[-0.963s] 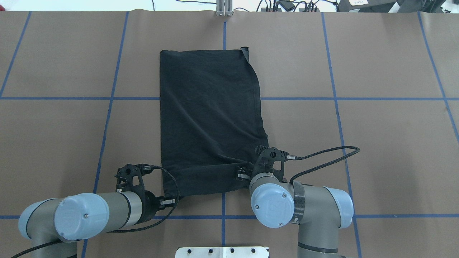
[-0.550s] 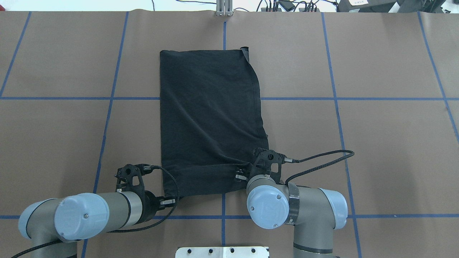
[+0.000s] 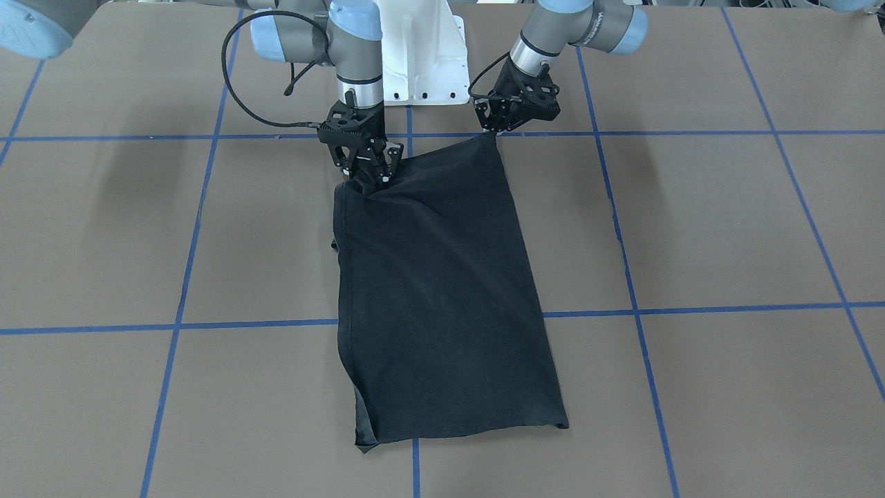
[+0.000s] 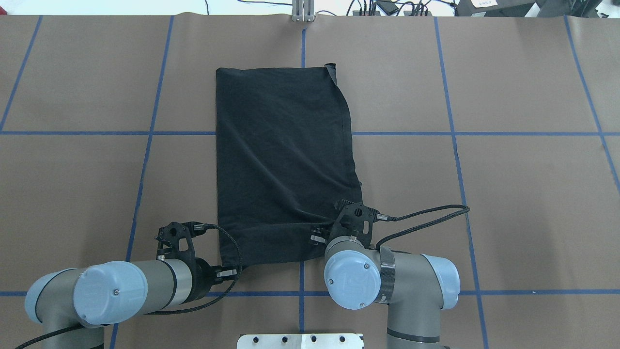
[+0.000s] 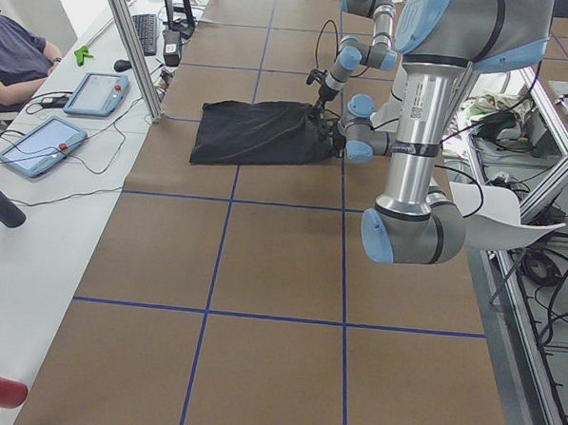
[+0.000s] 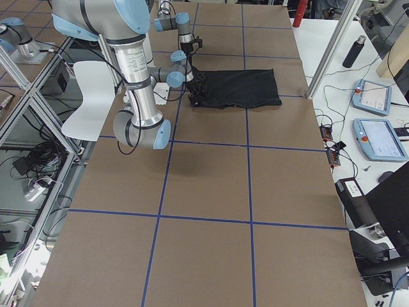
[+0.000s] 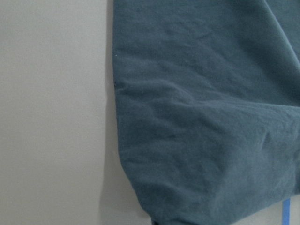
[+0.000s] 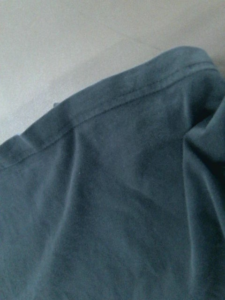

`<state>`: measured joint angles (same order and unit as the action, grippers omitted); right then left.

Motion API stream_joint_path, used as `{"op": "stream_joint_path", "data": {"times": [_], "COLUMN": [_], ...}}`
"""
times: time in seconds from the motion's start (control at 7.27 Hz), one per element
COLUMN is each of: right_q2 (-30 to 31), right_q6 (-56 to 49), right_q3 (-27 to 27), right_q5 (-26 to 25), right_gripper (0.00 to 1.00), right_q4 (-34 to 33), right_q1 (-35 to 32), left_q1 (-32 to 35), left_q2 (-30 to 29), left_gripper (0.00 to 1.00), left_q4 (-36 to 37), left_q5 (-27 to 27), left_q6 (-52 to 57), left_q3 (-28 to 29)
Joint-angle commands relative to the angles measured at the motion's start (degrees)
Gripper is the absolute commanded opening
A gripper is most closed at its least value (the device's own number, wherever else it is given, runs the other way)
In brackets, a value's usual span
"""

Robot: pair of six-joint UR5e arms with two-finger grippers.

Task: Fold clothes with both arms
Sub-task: 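Pinch the near shirt edge with both grippers at its two corners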

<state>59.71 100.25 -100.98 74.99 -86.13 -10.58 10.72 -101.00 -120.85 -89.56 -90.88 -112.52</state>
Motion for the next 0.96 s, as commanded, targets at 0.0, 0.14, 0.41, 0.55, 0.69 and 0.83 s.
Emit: {"op": "stream_joint_path", "data": {"times": [0.0, 0.14, 0.41, 0.55, 0.69, 0.83], "right_q2": [0.0, -0.3, 0.2, 0.8, 1.2, 2.2], "right_q6": [-0.1, -0.1, -0.1, -0.1, -0.1, 0.0], "right_q3": [-0.2, -0.8, -4.4, -6.0, -7.9, -11.6], "right_q5": [0.1, 0.1, 0.5, 0.5, 0.5, 0.5], "right_gripper": [0.00, 0.00, 0.00, 0.00, 0.00, 0.00], "right_q4": [0.0, -0.2, -0.7, -0.7, -2.4, -4.9], "right_q1": [-0.2, -0.6, -1.1, -1.1, -1.0, 0.3], "left_q1": [0.0, 0.0, 0.1, 0.5, 0.6, 0.6], "left_q2": [0.0, 0.0, -0.1, 0.2, 1.0, 1.5], "left_gripper": [0.00, 0.00, 0.00, 0.00, 0.00, 0.00], "left_q4": [0.0, -0.1, -0.1, 0.1, 0.2, 1.1], "left_q5": [0.0, 0.0, -0.3, -0.8, -0.8, -0.9], "left_q6": [0.0, 0.0, 0.2, 0.7, 0.7, 0.6], "left_q3": [-0.1, -0.1, -0.3, -2.2, -4.4, -7.2]}}
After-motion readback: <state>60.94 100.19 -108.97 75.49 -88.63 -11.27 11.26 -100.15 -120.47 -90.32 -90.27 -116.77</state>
